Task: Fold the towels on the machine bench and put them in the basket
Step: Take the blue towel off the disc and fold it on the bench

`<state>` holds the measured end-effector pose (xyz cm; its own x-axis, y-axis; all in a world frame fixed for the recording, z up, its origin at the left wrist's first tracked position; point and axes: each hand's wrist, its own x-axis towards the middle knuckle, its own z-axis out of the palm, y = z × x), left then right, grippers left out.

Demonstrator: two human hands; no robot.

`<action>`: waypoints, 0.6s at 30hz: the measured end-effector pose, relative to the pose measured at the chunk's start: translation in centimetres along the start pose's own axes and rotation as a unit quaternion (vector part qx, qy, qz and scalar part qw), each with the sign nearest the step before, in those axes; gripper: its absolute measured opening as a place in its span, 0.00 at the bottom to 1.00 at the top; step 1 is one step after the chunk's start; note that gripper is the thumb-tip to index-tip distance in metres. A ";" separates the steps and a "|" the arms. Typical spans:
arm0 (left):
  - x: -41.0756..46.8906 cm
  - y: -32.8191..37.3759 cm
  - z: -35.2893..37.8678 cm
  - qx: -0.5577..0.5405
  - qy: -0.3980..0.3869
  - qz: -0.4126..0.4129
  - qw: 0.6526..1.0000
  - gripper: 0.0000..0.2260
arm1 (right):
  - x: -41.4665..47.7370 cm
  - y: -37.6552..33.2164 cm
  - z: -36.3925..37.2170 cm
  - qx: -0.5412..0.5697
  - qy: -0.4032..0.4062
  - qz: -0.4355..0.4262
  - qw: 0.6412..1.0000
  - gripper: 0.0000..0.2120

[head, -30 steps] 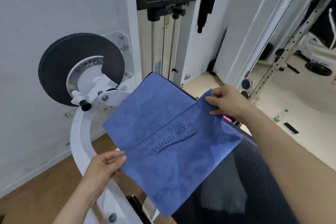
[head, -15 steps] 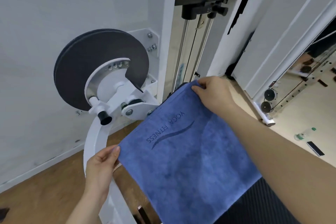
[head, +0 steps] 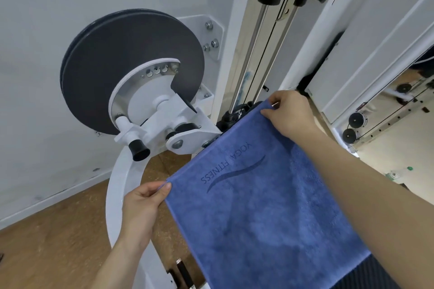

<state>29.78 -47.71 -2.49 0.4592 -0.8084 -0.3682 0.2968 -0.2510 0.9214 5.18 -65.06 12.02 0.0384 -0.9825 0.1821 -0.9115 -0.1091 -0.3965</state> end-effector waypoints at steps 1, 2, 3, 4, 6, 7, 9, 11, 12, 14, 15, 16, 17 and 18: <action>0.0 0.0 0.1 0.001 0.004 0.004 1.000 0.02 | 0.1 0.0 0.1 0.005 0.000 -0.005 1.000 0.03; 0.0 0.1 0.2 0.005 0.010 0.010 1.000 0.02 | 0.1 -0.1 0.1 0.015 -0.002 -0.008 1.000 0.03; -0.1 0.1 0.2 0.009 0.016 0.015 1.000 0.03 | 0.1 -0.1 0.1 0.025 -0.005 -0.011 1.000 0.04; -0.1 0.0 0.1 0.014 0.021 0.019 0.999 0.04 | 0.1 -0.1 0.0 0.035 -0.008 -0.016 0.999 0.05; -0.5 0.2 -0.3 0.016 0.025 0.026 0.999 0.07 | 0.0 -0.2 -0.5 0.050 -0.020 -0.034 0.998 0.09; -0.7 0.4 -0.5 0.015 0.021 0.032 0.999 0.09 | -0.1 -0.3 -1.1 0.056 -0.032 -0.043 0.997 0.12; -1.4 0.8 -1.3 0.023 0.006 0.048 0.999 0.10 | -0.7 -0.6 -2.7 0.060 -0.057 -0.051 0.995 0.15; -2.1 1.5 -2.0 0.034 0.000 0.077 0.996 0.07 | -2.0 -0.7 -4.6 0.079 -0.068 -0.053 0.993 0.10; -2.5 1.9 -2.2 0.034 0.001 0.092 0.995 0.06 | -3.0 -0.8 -5.7 0.098 -0.067 -0.049 0.992 0.08; -3.3 2.8 -2.8 0.026 0.002 0.110 0.994 0.05 | -5.7 -0.8 -8.0 0.141 -0.064 -0.035 0.987 0.06; -3.8 3.5 -3.0 0.014 0.001 0.115 0.993 0.04 | -7.2 -0.8 -9.1 0.158 -0.063 -0.031 0.985 0.05; -4.2 4.2 -3.1 0.003 -0.003 0.120 0.993 0.04 | -8.9 -0.7 -10.3 0.171 -0.060 -0.026 0.983 0.04; -4.7 5.0 -3.1 -0.003 -0.012 0.129 0.992 0.05 | -10.5 -0.7 -11.5 0.182 -0.058 -0.019 0.981 0.03; -5.3 5.8 -3.0 0.000 -0.023 0.143 0.989 0.06 | -12.2 -0.5 -12.7 0.200 -0.061 -0.010 0.978 0.03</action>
<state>31.61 -43.30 4.44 0.4858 -0.8698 -0.0862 0.1609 -0.0079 0.9869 0.01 -51.12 21.44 0.1244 -0.9877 0.0943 -0.6773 -0.1540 -0.7194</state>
